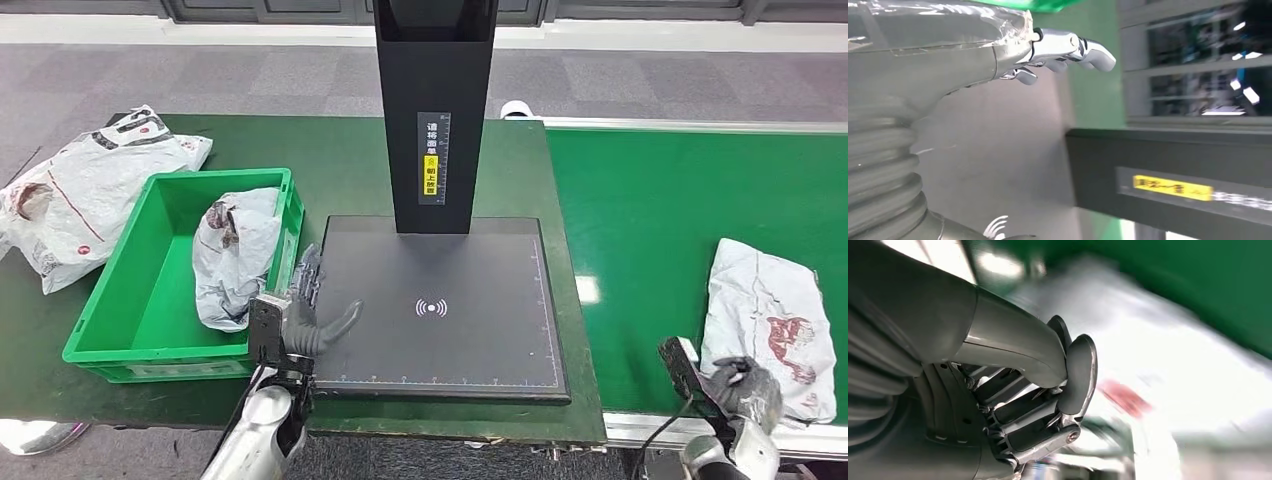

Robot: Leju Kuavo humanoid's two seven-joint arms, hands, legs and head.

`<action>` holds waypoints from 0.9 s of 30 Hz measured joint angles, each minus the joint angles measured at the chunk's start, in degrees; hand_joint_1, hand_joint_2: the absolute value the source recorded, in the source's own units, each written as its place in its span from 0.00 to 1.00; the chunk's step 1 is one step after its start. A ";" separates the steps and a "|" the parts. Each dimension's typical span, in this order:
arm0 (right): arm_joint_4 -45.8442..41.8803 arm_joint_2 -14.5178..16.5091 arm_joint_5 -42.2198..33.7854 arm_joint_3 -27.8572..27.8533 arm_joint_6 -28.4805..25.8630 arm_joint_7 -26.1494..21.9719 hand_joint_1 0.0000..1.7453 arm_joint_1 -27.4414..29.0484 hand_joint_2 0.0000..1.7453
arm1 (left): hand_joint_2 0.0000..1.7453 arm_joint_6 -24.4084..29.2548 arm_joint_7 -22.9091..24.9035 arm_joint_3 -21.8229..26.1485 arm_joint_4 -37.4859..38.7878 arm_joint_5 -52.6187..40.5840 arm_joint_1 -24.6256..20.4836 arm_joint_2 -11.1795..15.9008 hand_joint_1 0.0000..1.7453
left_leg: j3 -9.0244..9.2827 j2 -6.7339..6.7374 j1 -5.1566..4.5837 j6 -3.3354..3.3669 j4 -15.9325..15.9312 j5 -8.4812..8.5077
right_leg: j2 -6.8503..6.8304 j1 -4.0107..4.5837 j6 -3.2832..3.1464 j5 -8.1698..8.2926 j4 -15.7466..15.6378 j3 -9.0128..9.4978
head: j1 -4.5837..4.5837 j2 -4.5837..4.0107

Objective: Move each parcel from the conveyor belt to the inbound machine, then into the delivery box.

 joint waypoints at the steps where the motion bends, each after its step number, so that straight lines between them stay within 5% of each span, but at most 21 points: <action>1: -4.30 1.39 -3.96 1.15 0.56 -2.51 1.00 1.23 1.00 | 1.00 0.38 0.03 0.12 -1.40 -0.47 0.33 -0.01 0.00 | -0.01 -0.06 0.00 0.00 0.00 0.00 | -0.06 0.01 -0.02 -0.02 0.01 0.00 | 0.00 0.00; 3: -14.09 3.82 -10.95 4.44 3.24 -4.88 1.00 4.37 1.00 | 1.00 0.95 0.22 0.25 -3.57 -1.23 0.64 -0.03 0.00 | -0.05 -0.23 0.01 -0.01 0.00 0.01 | -0.21 0.01 -0.07 -0.07 0.06 -0.01 | 0.00 0.00; 7: -34.99 6.53 -12.97 16.41 5.97 -1.06 0.24 10.65 1.00 | 1.00 0.71 1.23 0.49 -6.58 -2.18 0.45 -0.02 0.00 | -0.10 -0.26 0.01 -0.06 -0.01 0.00 | -0.24 0.01 -0.20 -0.16 0.15 -0.13 | 0.00 0.00; 8: -38.90 6.84 -11.18 19.28 5.59 0.75 0.19 11.71 1.00 | 1.00 0.45 1.49 0.50 -7.01 -2.31 0.27 -0.03 0.00 | -0.10 -0.23 0.01 -0.07 -0.01 -0.01 | -0.21 0.01 -0.21 -0.17 0.15 -0.16 | 0.00 0.00; 10: -43.55 7.20 -8.65 22.87 4.42 3.23 0.19 13.09 1.00 | 1.00 0.17 1.75 0.50 -7.40 -2.54 -0.09 -0.08 0.00 | -0.11 -0.24 0.01 -0.08 -0.01 -0.02 | -0.22 0.01 -0.22 -0.19 0.15 -0.17 | 0.00 0.00; 14: -48.41 7.45 -8.25 26.25 2.64 4.04 0.00 14.73 1.00 | 1.00 0.11 1.81 0.50 -7.64 -2.93 -0.43 -0.16 0.00 | -0.14 -0.29 0.00 -0.08 -0.01 -0.02 | -0.30 0.00 -0.23 -0.20 0.15 -0.16 | 0.00 0.00; 19: -50.52 7.45 -4.13 27.27 1.26 7.43 0.00 15.60 1.00 | 1.00 0.19 1.71 0.50 -7.60 -2.65 -0.71 -0.14 0.00 | -0.13 -0.25 -0.04 -0.06 0.00 -0.03 | -0.21 -0.03 -0.22 -0.19 0.11 -0.19 | 0.00 0.00; 27: -38.70 4.67 7.70 21.25 0.62 22.83 0.00 12.23 1.00 | 1.00 -2.18 2.94 -0.65 -3.98 -3.36 -3.65 -0.21 0.00 | -0.14 -0.30 -0.10 -0.02 0.02 0.00 | -0.29 -0.08 -0.14 -0.13 0.07 -0.18 | 0.00 0.00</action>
